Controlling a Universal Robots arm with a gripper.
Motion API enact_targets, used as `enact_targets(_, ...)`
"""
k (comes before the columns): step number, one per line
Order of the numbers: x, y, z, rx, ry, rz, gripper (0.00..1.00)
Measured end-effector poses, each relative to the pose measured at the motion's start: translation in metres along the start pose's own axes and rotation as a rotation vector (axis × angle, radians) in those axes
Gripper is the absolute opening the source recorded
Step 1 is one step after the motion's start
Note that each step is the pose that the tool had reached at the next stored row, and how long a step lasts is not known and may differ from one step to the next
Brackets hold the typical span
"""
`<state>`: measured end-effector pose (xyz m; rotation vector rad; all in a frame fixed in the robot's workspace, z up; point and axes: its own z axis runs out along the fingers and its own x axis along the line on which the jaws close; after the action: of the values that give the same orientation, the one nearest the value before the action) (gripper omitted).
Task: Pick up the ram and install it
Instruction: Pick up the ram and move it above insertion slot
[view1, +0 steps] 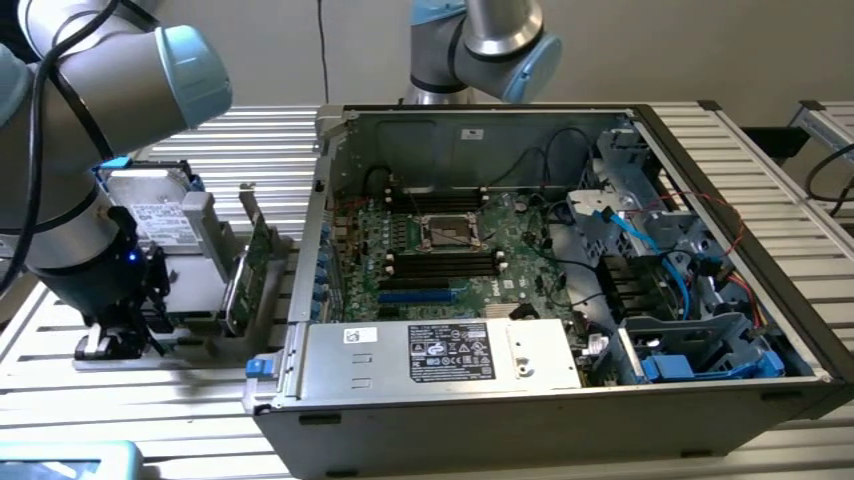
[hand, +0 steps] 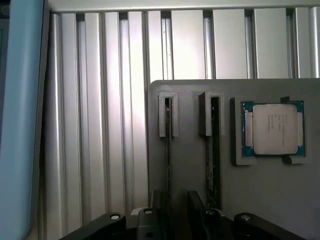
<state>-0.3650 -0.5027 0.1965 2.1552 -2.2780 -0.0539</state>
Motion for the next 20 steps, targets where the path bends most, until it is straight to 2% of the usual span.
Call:
enact_targets(1, 0.000, 0.0001, 0.0000, -0.0001, 0.0000, 0.000, 0.35)
enact_targets(3, 0.000, 0.0000, 0.0000, 0.0000, 0.0000, 0.000, 0.22)
enact_targets(4, 0.000, 0.0002, -0.0009, -0.0001, 0.0004, 0.000, 0.22)
enact_targets(6, 0.000, 0.0007, -0.0089, 0.0001, 0.0025, 0.000, 0.14)
enact_targets(17, -0.001, 0.0040, -0.0589, 0.0002, 0.0058, 0.000, 0.14)
enact_targets(20, -0.001, 0.0051, -0.0702, 0.0020, 0.0093, -0.013, 0.14)
